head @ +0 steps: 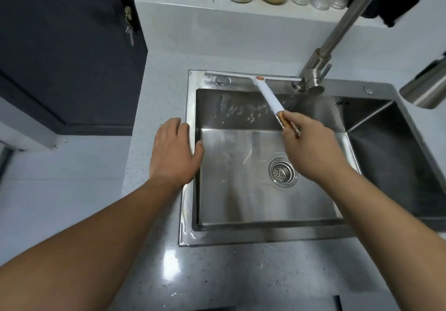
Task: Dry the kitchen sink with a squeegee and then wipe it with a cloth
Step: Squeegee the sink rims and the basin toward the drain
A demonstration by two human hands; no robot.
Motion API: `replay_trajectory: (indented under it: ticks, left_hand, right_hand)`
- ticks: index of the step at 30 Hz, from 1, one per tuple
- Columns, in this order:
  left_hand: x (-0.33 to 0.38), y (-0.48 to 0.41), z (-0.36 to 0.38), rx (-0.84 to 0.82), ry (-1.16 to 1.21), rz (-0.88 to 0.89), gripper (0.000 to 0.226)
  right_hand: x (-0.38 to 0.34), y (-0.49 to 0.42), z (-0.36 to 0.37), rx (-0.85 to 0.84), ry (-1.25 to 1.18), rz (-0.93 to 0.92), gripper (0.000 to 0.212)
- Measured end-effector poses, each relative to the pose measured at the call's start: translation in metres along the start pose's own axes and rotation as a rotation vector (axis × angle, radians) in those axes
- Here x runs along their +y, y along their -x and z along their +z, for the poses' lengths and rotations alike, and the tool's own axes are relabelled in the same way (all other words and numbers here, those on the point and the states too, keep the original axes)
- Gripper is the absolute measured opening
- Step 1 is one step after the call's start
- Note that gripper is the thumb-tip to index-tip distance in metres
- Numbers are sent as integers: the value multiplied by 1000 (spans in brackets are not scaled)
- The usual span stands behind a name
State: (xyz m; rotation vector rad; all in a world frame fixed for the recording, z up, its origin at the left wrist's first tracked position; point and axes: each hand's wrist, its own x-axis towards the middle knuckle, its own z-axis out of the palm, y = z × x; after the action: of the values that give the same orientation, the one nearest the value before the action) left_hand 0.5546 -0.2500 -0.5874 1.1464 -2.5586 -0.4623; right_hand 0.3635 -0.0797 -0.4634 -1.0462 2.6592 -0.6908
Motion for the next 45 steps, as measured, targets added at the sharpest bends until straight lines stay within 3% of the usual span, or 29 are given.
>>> replay_trajectory:
  ticks: [7,11,17,21,24,31,34,37,45]
  left_hand:
    - [-1,0,4,35,19,5,46]
    - [-1,0,3,31,17,6,43]
    - [2,-1,-3,4,63,-8,43]
    - [3,4,-11,10,279,-45,43]
    - [-2,9,-20,28,410,-92,43]
    - [-49,9,-38,6,21,-109,45]
    - [-59,13,-32,-37,65,-111,52]
    - [-59,12,-28,-45,79,-123,54]
    - [-62,12,-28,-40,182,-183,66]
  right_hand:
    - [-35,-88,33,-85,-13,-45,34]
    - [-26,-62,53,-108,1,-12,34]
    - [9,-1,26,-74,76,-83,34]
    - [20,15,1,-125,78,-49,40]
    - [4,5,-3,-81,77,-128,40]
    - [-96,-68,60,-184,-61,-199,34]
    - [-107,-68,84,-259,28,-203,31]
    - [-93,-54,88,-224,40,-168,36]
    - [-41,4,41,-210,178,-164,41]
